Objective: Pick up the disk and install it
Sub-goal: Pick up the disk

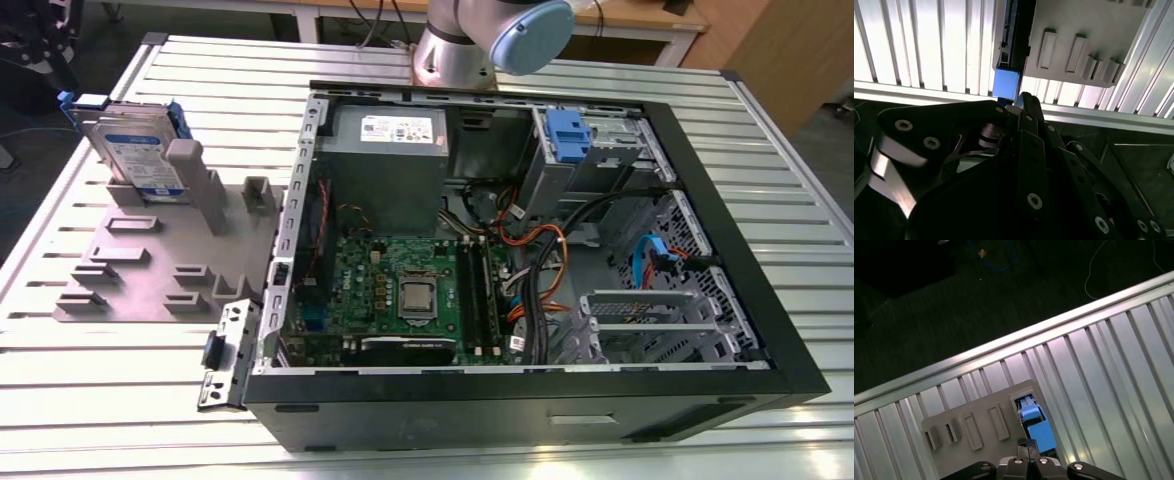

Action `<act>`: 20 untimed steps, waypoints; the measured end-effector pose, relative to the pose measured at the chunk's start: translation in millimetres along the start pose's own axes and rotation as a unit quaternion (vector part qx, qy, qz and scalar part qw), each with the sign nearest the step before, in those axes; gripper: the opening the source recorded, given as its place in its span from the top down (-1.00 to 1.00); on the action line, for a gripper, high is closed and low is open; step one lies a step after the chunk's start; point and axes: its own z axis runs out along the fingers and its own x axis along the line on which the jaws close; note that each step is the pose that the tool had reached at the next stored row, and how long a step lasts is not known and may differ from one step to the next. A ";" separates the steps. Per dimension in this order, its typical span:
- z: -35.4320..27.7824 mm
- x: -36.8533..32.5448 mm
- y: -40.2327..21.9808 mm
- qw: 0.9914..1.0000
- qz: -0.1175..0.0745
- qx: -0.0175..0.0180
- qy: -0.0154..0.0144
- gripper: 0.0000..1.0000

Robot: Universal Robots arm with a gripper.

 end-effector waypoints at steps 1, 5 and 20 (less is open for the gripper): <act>0.1 -0.4 0.2 1.000 -0.003 0.001 0.000 0.79; 2.5 -4.7 1.8 1.000 -0.003 0.004 -0.002 0.79; 14.5 -7.0 2.1 0.996 -0.091 0.006 0.001 -0.06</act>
